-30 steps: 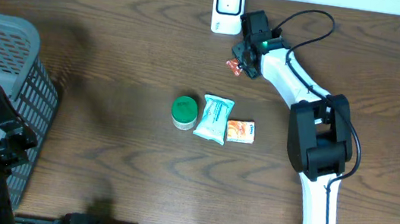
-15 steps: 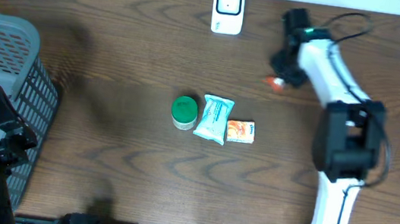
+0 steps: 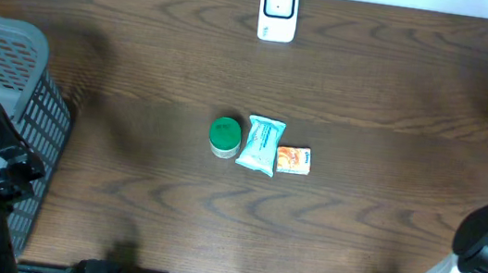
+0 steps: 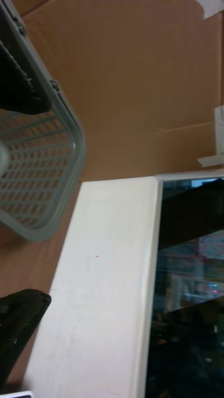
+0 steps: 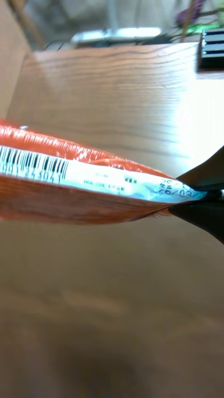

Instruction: Scan the item barcode

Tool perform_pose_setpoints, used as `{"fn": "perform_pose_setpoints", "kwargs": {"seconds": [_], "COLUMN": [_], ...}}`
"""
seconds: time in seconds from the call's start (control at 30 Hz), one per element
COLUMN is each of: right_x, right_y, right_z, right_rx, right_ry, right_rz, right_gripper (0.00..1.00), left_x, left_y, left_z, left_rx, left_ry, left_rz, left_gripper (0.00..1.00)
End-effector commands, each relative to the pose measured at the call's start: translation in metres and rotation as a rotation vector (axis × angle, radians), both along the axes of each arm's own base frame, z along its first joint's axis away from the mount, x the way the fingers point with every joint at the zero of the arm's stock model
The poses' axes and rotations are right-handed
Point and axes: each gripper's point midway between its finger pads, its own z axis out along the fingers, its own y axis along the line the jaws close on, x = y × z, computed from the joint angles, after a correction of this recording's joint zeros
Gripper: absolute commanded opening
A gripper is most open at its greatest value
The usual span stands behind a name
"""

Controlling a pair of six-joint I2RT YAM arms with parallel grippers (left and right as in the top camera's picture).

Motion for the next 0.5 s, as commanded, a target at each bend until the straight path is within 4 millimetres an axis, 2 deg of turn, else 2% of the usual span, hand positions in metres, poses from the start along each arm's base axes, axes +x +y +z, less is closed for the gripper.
{"fn": "perform_pose_setpoints", "kwargs": {"seconds": [0.0, 0.07, 0.13, 0.17, 0.2, 0.23, 0.27, 0.37, 0.47], "right_x": [-0.033, -0.045, -0.048, -0.037, -0.028, -0.02, -0.012, 0.012, 0.027], "right_y": [-0.031, -0.041, -0.046, -0.048, -0.047, -0.045, -0.04, -0.019, 0.016], "right_z": [-0.041, -0.067, -0.089, -0.098, -0.098, -0.096, -0.092, -0.07, -0.049], "right_rx": [0.015, 0.07, 0.155, 0.243, 0.286, 0.322, 0.365, 0.483, 0.59], "right_ry": [0.093, 0.083, 0.069, 0.037, 0.006, -0.025, -0.064, -0.174, -0.215], "right_rz": [-0.092, -0.121, -0.074, 0.036, 0.097, 0.14, 0.177, 0.255, 0.316], "right_gripper": [0.01, 0.01, 0.02, 0.33, 0.63, 0.87, 0.99, 0.99, 0.99], "left_x": [0.002, 0.002, 0.003, 0.003, 0.003, 0.003, 0.003, 0.003, 0.002], "left_y": [-0.001, -0.001, -0.001, -0.001, -0.001, -0.001, -0.001, -0.001, -0.001], "left_z": [0.002, 0.002, 0.002, 0.002, 0.002, 0.002, 0.002, 0.002, 0.002], "left_rx": [0.006, 0.006, 0.006, 0.006, 0.006, 0.006, 0.006, 0.006, 0.006], "left_ry": [-0.011, -0.009, -0.009, -0.009, -0.009, -0.009, -0.009, -0.009, -0.009], "left_rz": [-0.007, -0.006, -0.006, -0.006, -0.006, -0.006, -0.006, -0.006, -0.006], "left_gripper": [0.9, 0.9, 0.9, 0.9, 0.9, 0.9, 0.9, 0.91, 0.9]}}
